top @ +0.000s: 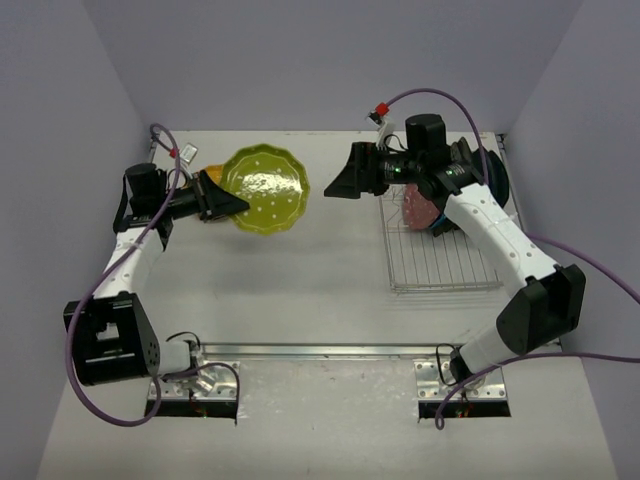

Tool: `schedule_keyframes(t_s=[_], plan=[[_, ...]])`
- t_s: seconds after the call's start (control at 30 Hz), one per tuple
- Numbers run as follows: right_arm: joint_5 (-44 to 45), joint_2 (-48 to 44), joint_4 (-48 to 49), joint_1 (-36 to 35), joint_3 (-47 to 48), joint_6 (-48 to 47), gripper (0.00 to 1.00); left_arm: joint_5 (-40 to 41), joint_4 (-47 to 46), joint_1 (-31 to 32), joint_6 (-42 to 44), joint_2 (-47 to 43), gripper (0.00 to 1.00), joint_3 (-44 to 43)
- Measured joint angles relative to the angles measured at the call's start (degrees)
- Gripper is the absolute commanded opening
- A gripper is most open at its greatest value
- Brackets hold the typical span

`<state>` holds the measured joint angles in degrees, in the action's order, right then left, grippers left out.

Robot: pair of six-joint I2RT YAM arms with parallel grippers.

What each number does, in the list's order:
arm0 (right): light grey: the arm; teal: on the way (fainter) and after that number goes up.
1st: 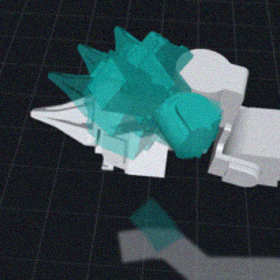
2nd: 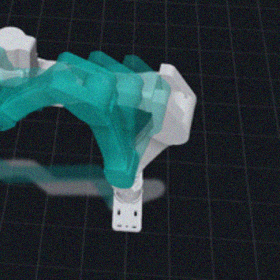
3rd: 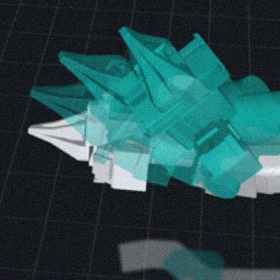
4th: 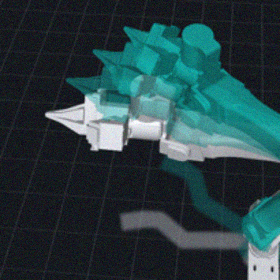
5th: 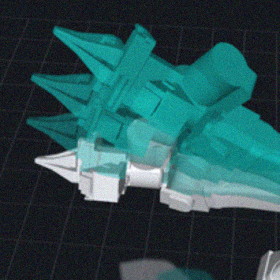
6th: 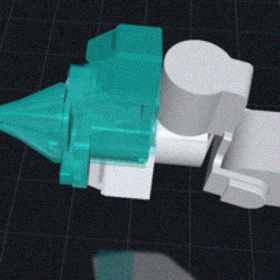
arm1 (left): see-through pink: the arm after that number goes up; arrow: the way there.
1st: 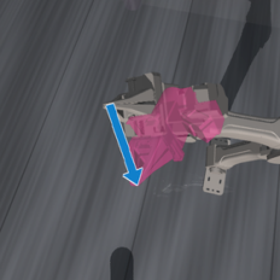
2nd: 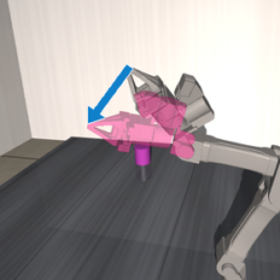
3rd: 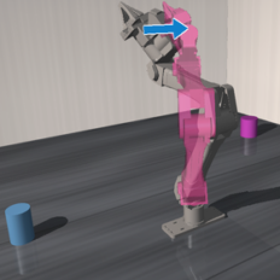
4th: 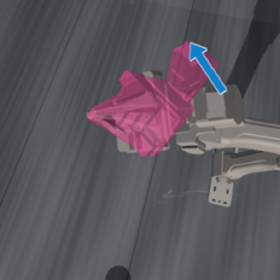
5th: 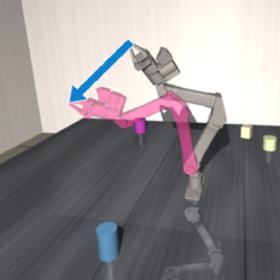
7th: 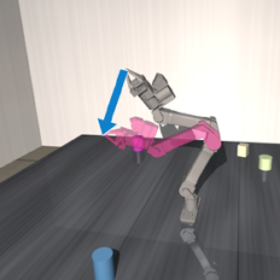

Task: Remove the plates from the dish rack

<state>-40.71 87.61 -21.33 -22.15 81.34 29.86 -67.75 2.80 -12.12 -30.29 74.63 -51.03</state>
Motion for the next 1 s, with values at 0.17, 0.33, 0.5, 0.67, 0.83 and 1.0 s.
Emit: schedule_keyframes(t_s=[0.17,0.33,0.5,0.67,0.83,1.0], plan=[[3.5,-0.3,-1.0,0.6,-0.3,-0.7,0.99,0.3,2.9,-5.6,1.5,4.7,0.00,-2.5],[5.0,-1.3,-1.7,1.0,-1.1,-1.4,0.99,3.7,4.3,-11.4,2.8,12.5,0.00,-6.0],[5.9,-1.8,-1.8,1.5,-1.3,-1.6,0.99,7.6,4.8,-14.6,3.3,20.9,0.00,-10.5],[6.0,-1.9,-1.9,2.0,-1.7,-1.8,0.99,10.9,4.8,-15.7,3.7,27.9,0.00,-15.0],[6.1,-2.0,-1.9,2.3,-2.0,-1.8,0.99,13.5,4.8,-15.8,3.9,32.8,0.00,-18.1],[6.1,-2.0,-1.9,2.6,-2.2,-1.8,0.99,15.0,5.5,-15.8,3.9,38.2,0.00,-22.8]])
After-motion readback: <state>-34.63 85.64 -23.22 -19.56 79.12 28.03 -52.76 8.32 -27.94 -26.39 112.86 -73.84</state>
